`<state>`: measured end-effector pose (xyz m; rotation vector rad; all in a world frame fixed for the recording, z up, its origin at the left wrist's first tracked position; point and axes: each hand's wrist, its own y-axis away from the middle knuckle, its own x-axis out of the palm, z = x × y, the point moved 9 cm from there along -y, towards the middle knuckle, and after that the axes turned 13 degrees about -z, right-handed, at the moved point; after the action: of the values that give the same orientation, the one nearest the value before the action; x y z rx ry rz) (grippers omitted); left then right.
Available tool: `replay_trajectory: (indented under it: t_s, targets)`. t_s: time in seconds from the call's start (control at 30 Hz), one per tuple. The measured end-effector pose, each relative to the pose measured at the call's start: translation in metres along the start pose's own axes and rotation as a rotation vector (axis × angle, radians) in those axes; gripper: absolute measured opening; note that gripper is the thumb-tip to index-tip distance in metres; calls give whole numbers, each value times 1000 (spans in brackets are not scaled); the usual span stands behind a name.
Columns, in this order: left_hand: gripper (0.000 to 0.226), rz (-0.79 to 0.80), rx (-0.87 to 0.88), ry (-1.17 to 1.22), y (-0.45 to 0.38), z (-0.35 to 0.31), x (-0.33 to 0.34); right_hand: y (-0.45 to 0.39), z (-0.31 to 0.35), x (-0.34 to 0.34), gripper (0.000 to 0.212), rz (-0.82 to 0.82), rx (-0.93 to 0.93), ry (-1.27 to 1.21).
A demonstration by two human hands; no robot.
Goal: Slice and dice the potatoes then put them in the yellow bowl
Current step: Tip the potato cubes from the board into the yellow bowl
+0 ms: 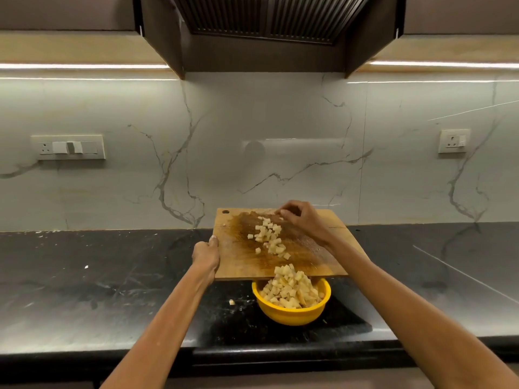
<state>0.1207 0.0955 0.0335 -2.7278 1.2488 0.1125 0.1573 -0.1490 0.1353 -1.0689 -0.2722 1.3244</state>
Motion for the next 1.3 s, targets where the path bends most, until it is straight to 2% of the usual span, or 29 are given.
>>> replay_trajectory:
  t_s: [0.13,0.23,0.3,0.47,0.6,0.7,0.83,0.93,1.13,1.3]
  targets:
    - [42,-7,-1,15,-2,1,-1,-5,-31,-6,22,-26,103,152]
    - [40,7,-14,35,0,3,0,-6,-51,8,31,94,241,299]
    - [39,4,-16,37,-1,4,0,-7,-47,21,34,138,280,274]
    - [38,16,-27,56,-1,3,1,-5,-18,56,42,251,224,156]
    - [39,17,-21,47,-1,2,-1,2,-1,69,35,297,149,35]
    - [38,26,-23,54,0,2,-2,-1,4,64,33,247,189,-115]
    - [38,12,6,45,2,-5,-2,3,16,69,28,277,50,37]
    - [41,-9,-6,45,1,-4,-2,15,21,68,29,312,13,-4]
    - [40,1,-15,39,7,-2,9,46,23,43,32,324,32,-157]
    - [38,10,-3,84,12,-6,21,44,22,25,35,242,68,-225]
